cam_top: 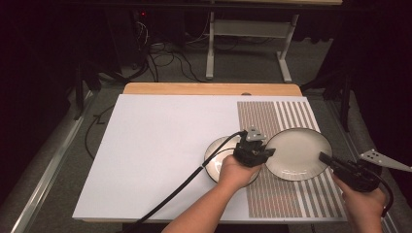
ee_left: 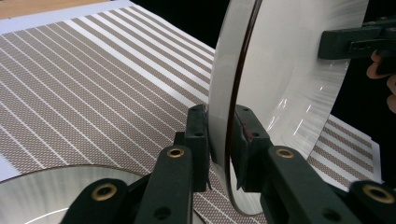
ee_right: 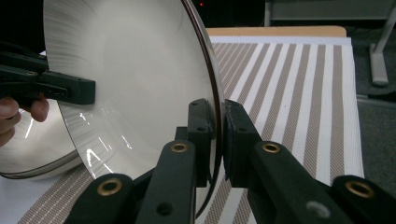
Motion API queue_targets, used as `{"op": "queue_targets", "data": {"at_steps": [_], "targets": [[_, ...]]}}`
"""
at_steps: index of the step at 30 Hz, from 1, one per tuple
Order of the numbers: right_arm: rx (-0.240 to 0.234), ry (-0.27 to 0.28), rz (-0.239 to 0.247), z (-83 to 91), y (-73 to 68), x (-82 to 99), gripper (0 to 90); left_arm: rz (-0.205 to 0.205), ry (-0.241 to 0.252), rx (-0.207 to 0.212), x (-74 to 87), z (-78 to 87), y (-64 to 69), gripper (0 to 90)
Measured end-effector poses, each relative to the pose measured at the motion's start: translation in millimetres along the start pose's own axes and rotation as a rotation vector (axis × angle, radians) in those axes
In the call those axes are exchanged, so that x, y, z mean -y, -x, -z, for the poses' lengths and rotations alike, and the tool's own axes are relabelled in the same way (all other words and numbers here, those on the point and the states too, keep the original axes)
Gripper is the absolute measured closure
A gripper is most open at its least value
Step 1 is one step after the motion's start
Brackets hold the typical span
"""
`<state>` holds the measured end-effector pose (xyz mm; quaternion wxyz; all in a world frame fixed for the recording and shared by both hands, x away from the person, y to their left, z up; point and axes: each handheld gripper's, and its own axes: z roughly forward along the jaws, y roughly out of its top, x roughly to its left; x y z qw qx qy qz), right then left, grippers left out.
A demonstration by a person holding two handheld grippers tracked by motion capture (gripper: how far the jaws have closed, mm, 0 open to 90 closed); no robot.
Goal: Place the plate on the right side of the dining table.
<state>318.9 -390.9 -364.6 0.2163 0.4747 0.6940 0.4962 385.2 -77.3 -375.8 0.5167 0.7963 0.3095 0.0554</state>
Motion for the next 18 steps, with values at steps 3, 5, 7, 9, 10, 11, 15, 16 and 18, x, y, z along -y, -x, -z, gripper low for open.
{"op": "queue_targets", "data": {"at_steps": [3, 5, 7, 9, 10, 11, 15, 16, 18], "targets": [[0.007, -0.013, -0.013, 1.2, 3.5, 4.4, 85.0, -0.003, -0.016, 0.002, 2.5, -5.7, 0.5, 78.2], [0.015, -0.022, -0.014, -0.5, 5.4, 6.4, 84.8, 0.005, -0.022, -0.002, 3.9, -9.2, -0.7, 78.2], [0.019, -0.028, -0.016, -3.2, 7.3, 7.7, 84.7, 0.011, -0.027, -0.006, 5.2, -11.7, -1.5, 78.1], [0.019, -0.038, -0.023, -6.1, 9.2, 9.5, 84.5, 0.007, -0.038, -0.013, 6.3, -13.3, -2.1, 78.2], [0.017, -0.043, -0.025, -7.2, 9.9, 10.2, 84.5, 0.004, -0.043, -0.019, 6.6, -13.6, -2.2, 78.1], [0.018, -0.049, -0.031, -8.5, 10.4, 11.0, 84.4, 0.003, -0.046, -0.023, 6.8, -14.0, -2.6, 78.1], [0.023, -0.058, -0.022, -12.3, 10.5, 11.6, 84.3, 0.006, -0.053, -0.031, 7.3, -15.0, -3.8, 78.0], [0.026, -0.059, -0.023, -12.7, 10.6, 11.4, 84.2, 0.018, -0.053, -0.028, 6.6, -16.5, -5.1, 78.1], [0.031, -0.064, -0.018, -13.9, 12.0, 10.5, 84.3, 0.017, -0.058, -0.031, 5.3, -17.5, -5.9, 78.0]]}}
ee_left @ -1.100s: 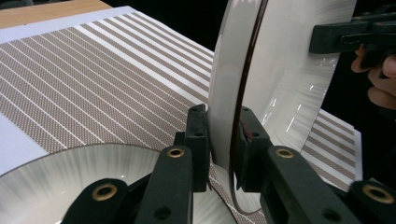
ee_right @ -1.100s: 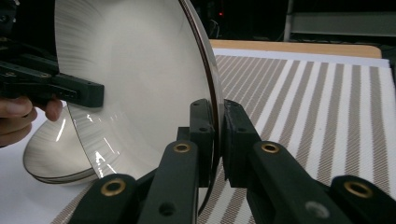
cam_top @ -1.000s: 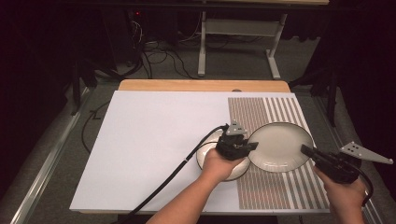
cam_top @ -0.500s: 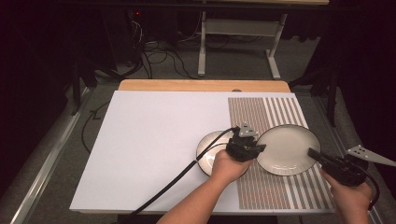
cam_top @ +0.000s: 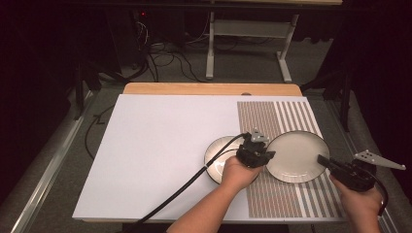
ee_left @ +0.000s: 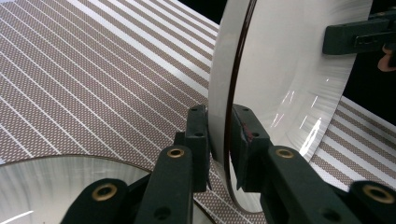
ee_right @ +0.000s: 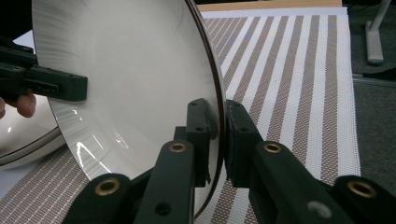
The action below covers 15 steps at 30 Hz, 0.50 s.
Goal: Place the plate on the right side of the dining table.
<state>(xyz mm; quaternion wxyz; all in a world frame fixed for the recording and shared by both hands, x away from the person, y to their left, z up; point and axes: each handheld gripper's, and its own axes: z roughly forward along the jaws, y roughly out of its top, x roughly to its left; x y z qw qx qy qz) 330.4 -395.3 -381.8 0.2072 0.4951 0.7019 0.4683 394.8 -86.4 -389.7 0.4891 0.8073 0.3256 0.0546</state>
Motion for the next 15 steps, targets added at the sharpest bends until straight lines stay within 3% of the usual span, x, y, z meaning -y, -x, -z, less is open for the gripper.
{"op": "queue_targets", "data": {"at_steps": [15], "targets": [[0.008, -0.018, -0.013, -4.2, 6.7, 4.2, 84.4, 0.005, -0.028, -0.014, 0.0, -8.9, -0.9, 78.0]]}}
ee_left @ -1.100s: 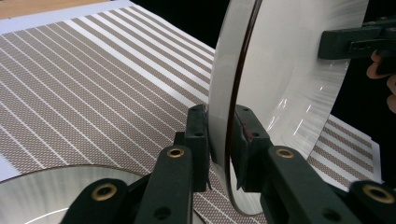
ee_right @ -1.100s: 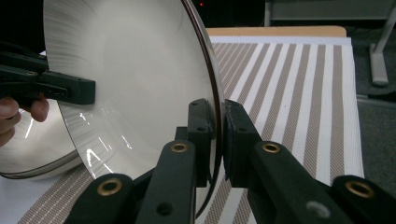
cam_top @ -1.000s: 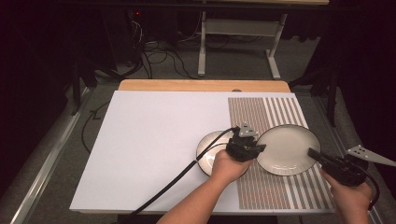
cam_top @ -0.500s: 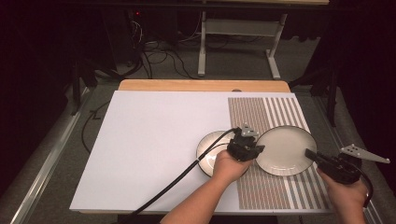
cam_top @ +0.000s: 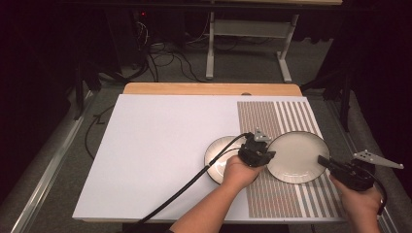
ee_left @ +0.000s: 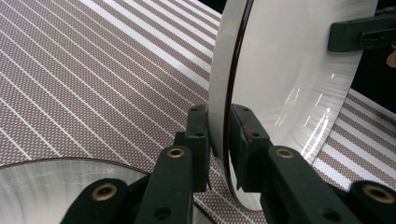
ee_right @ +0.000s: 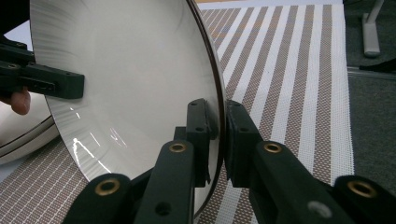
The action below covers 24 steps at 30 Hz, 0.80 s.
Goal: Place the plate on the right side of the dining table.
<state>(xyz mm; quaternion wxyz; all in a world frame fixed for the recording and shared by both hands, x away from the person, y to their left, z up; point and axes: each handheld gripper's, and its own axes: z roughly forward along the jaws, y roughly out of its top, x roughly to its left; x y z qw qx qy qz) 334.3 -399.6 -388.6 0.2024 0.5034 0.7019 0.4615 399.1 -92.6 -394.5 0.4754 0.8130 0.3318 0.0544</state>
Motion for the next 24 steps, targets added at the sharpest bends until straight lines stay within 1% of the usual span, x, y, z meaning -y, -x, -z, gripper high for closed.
{"op": "queue_targets", "data": {"at_steps": [3, 4, 5, 7, 8, 10, 15, 16, 18, 19, 21, 22, 23, 24], "targets": [[-0.01, -0.001, -0.012, -0.2, 1.2, 0.3, 85.0, -0.007, 0.0, -0.009, -0.2, -0.1, -0.1, 77.1], [-0.018, 0.001, -0.016, -0.3, 2.3, 0.0, 85.3, -0.016, -0.005, -0.023, -0.6, -0.3, 0.5, 76.7], [-0.025, 0.0, -0.025, -0.1, 2.5, 0.0, 85.6, -0.015, -0.004, -0.027, -0.8, 0.0, 0.4, 76.4], [-0.026, 0.001, -0.022, -0.1, 2.9, -0.1, 85.7, -0.017, 0.0, -0.032, -1.4, 0.7, -0.2, 75.1], [-0.027, 0.001, -0.025, 0.1, 3.4, -0.1, 86.1, -0.005, 0.006, -0.036, -2.8, 1.3, -1.4, 74.6], [-0.029, 0.001, -0.022, 0.1, 3.7, -0.3, 86.4, -0.012, 0.009, -0.044, -3.2, 1.5, -1.8, 74.6], [-0.02, 0.0, -0.019, 0.5, 2.0, -0.9, 86.4, -0.019, 0.022, -0.05, -4.1, 2.9, -3.4, 73.3], [-0.012, -0.002, -0.016, 0.2, 1.2, -1.3, 86.3, -0.02, 0.033, -0.052, -5.4, 5.0, -4.0, 72.7], [-0.012, -0.001, -0.016, 0.2, 1.0, -1.4, 86.3, -0.023, 0.037, -0.052, -6.1, 6.5, -4.4, 70.7], [-0.01, -0.002, -0.015, 0.0, 0.5, -1.8, 86.2, -0.037, 0.048, -0.058, -6.9, 11.4, -5.1, 70.1], [-0.005, -0.004, -0.01, -0.6, 0.4, -2.4, 86.1, -0.037, 0.068, -0.061, -7.1, 17.5, -6.5, 68.2], [-0.005, -0.004, -0.01, -0.6, 0.4, -2.4, 86.1, -0.037, 0.068, -0.061, -7.1, 17.5, -6.5, 66.2], [-0.006, -0.007, -0.009, -1.6, 0.6, -3.4, 86.1, -0.047, 0.089, -0.063, -5.8, 25.1, -8.2, 64.4], [-0.008, -0.007, -0.006, -2.3, 0.6, -4.2, 86.1, -0.057, 0.098, -0.068, -4.7, 29.0, -9.2, 62.5]]}}
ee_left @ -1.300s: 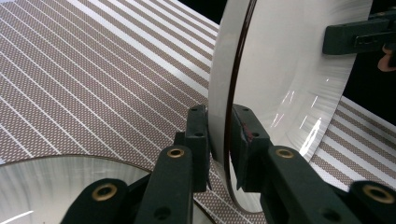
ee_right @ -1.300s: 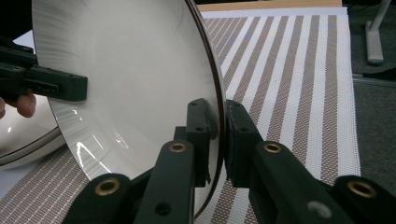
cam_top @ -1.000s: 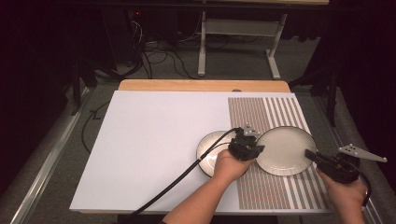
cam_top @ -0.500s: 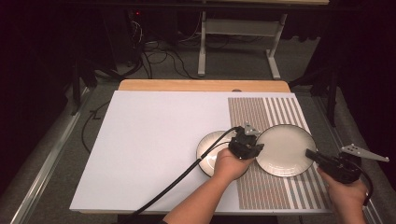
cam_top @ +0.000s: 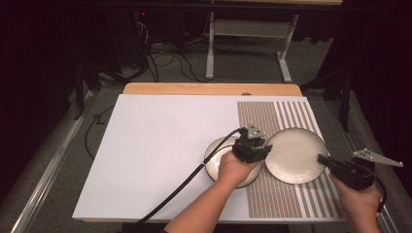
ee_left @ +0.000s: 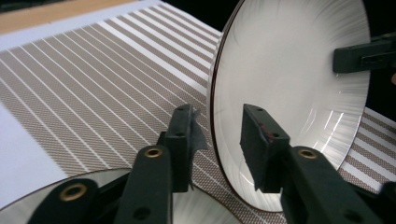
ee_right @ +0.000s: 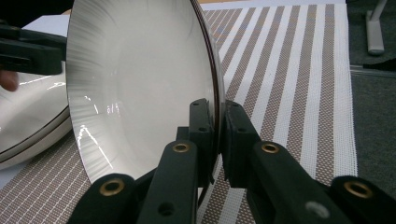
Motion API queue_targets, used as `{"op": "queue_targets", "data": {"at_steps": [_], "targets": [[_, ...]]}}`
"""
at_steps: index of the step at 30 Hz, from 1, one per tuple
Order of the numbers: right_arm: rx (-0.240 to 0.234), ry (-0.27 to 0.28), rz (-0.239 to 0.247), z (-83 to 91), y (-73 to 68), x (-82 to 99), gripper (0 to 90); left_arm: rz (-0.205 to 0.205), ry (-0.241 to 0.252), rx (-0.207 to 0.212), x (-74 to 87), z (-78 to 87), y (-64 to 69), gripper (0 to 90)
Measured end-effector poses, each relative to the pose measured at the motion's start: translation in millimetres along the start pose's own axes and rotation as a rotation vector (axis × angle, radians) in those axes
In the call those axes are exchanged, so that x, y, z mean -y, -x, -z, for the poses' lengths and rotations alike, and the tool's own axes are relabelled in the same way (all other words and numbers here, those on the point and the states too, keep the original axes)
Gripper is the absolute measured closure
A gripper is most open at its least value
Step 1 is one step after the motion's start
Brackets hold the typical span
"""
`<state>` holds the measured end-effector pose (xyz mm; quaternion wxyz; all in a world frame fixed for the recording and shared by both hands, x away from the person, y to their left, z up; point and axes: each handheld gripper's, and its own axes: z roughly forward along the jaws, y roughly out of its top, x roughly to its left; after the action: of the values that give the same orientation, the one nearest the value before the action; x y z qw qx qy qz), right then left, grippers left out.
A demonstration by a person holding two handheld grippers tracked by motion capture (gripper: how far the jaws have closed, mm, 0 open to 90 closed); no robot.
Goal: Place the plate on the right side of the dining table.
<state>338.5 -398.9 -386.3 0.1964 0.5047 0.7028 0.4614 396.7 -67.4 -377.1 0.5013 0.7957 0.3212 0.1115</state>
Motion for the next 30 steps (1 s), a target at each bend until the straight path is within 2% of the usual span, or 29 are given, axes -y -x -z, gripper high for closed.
{"op": "queue_targets", "data": {"at_steps": [2, 4, 5, 6, 7, 8, 9, 10, 11, 12, 13, 14, 15, 16, 17, 20, 21, 22, 23, 24, 25, 26, 29, 30], "targets": [[-0.002, -0.002, 0.002, -0.8, -0.1, -1.0, 86.1, -0.008, 0.007, -0.01, 1.1, 3.9, -1.2, 57.3], [0.001, -0.012, 0.004, -3.7, -0.6, -4.4, 85.9, -0.02, 0.028, -0.042, 5.6, 17.3, -6.9, 51.3], [0.001, -0.012, 0.004, -3.7, -0.6, -4.4, 85.9, -0.02, 0.028, -0.042, 5.6, 17.3, -6.9, 49.4], [0.005, -0.018, 0.002, -5.8, -0.7, -6.2, 85.8, -0.023, 0.048, -0.054, 9.7, 28.5, -12.0, 47.2], [0.005, -0.018, 0.002, -5.8, -0.7, -6.2, 85.8, -0.023, 0.048, -0.054, 9.7, 28.5, -12.0, 45.4], [0.004, -0.023, 0.003, -7.3, -0.3, -7.5, 85.7, -0.025, 0.071, -0.063, 14.7, 41.1, -17.7, 43.5], [0.005, -0.025, 0.002, -8.4, -0.3, -8.2, 85.7, -0.025, 0.071, -0.063, 14.7, 41.1, -17.7, 41.6], [0.006, -0.029, 0.0, -9.1, -0.3, -9.0, 85.6, -0.026, 0.09, -0.074, 21.1, 54.0, -23.7, 39.6], [0.008, -0.03, -0.001, -9.9, -0.1, -9.5, 85.6, -0.026, 0.09, -0.074, 21.1, 54.0, -23.7, 37.6], [0.009, -0.032, -0.002, -10.7, 0.0, -10.0, 85.5, -0.026, 0.103, -0.094, 28.7, 67.6, -29.9, 35.1], [0.009, -0.035, -0.006, -11.4, 0.0, -10.5, 85.5, -0.026, 0.103, -0.094, 28.7, 67.6, -29.9, 32.8], [0.01, -0.037, -0.007, -12.2, 0.0, -11.1, 85.4, -0.018, 0.12, -0.105, 36.8, 81.6, -36.5, 30.8], [0.013, -0.039, -0.005, -12.9, 0.4, -11.6, 85.4, -0.018, 0.12, -0.105, 36.8, 81.6, -36.5, 29.0], [0.012, -0.042, -0.006, -13.5, 0.3, -12.3, 85.4, -0.014, 0.129, -0.11, 41.0, 89.0, -39.7, 27.4], [0.013, -0.046, -0.01, -14.1, 0.1, -12.9, 85.4, -0.003, 0.147, -0.125, 49.8, 104.2, -46.0, 25.8], [0.017, -0.049, -0.012, -16.7, -0.2, -14.8, 85.2, 0.007, 0.153, -0.158, 63.1, 127.2, -56.9, 19.1], [0.017, -0.049, -0.012, -16.7, -0.2, -14.8, 85.2, 0.007, 0.153, -0.158, 63.1, 127.2, -56.9, 16.9], [0.022, -0.055, -0.011, -18.4, -0.4, -16.4, 85.1, 0.01, 0.153, -0.183, 71.5, 143.4, -65.2, 15.9], [0.022, -0.055, -0.011, -18.4, -0.4, -16.4, 85.1, 0.01, 0.153, -0.183, 71.5, 143.4, -65.2, 15.4], [0.026, -0.06, -0.014, -20.5, -1.0, -18.4, 85.0, 0.019, 0.163, -0.209, 79.5, 160.4, -73.5, 14.6], [0.027, -0.062, -0.012, -21.1, -1.0, -18.9, 85.0, 0.02, 0.168, -0.219, 83.4, 169.3, -77.8, 14.1], [0.027, -0.063, -0.012, -22.0, -1.0, -19.5, 85.0, 0.02, 0.168, -0.219, 83.4, 169.3, -77.8, 13.2], [0.033, -0.074, -0.015, -24.4, -0.8, -21.2, 84.7, 0.032, 0.189, -0.26, 98.4, 201.7, -91.1, 10.5], [0.033, -0.074, -0.015, -24.4, -0.8, -21.2, 84.7, 0.032, 0.189, -0.26, 98.4, 201.7, -91.1, 8.9]]}}
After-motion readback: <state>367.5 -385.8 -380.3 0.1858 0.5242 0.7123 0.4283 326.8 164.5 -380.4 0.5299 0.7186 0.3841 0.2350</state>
